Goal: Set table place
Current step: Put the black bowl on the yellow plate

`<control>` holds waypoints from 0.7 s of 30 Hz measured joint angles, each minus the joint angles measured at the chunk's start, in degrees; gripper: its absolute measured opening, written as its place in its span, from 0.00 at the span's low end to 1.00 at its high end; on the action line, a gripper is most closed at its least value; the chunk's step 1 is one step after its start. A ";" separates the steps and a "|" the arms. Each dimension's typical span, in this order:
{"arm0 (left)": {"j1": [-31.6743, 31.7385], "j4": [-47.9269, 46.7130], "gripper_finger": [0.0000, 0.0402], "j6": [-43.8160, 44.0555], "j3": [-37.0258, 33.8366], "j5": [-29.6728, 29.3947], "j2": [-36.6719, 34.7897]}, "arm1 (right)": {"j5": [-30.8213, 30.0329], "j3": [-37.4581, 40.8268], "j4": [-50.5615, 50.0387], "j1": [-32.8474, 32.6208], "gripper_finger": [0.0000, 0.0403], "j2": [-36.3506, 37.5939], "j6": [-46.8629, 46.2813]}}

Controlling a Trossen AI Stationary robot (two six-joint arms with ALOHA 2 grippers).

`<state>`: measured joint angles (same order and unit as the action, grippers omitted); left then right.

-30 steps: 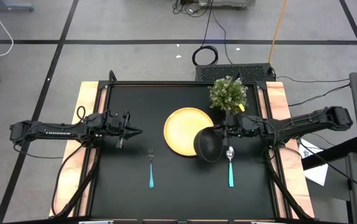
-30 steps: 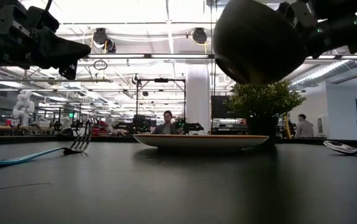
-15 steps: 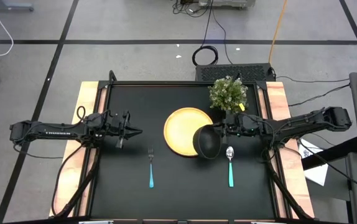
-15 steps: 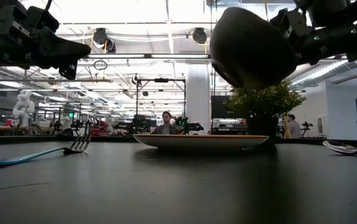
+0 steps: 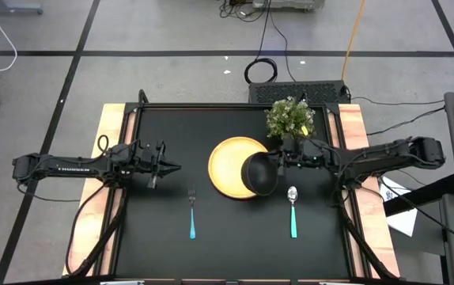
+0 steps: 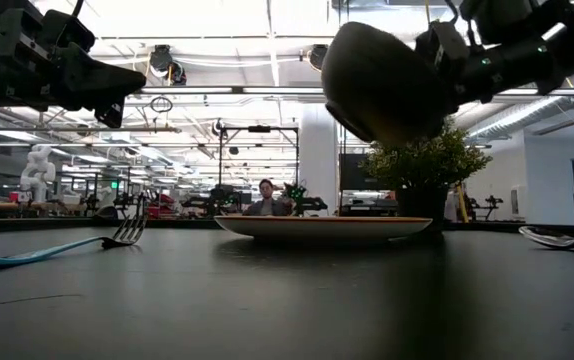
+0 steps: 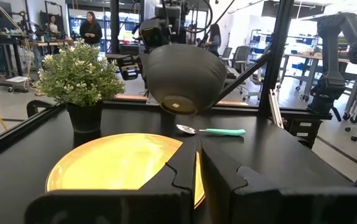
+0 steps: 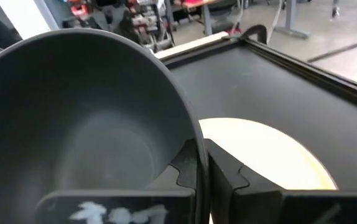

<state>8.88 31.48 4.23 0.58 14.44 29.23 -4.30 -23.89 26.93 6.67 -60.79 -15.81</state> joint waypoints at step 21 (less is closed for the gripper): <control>0.02 0.02 0.06 -0.96 0.00 -0.03 -0.02 | 11.24 -5.75 -7.73 10.23 0.01 -5.86 0.69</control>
<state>8.91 31.49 3.27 0.58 14.41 29.21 6.95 -29.65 19.20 16.91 -66.65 -15.12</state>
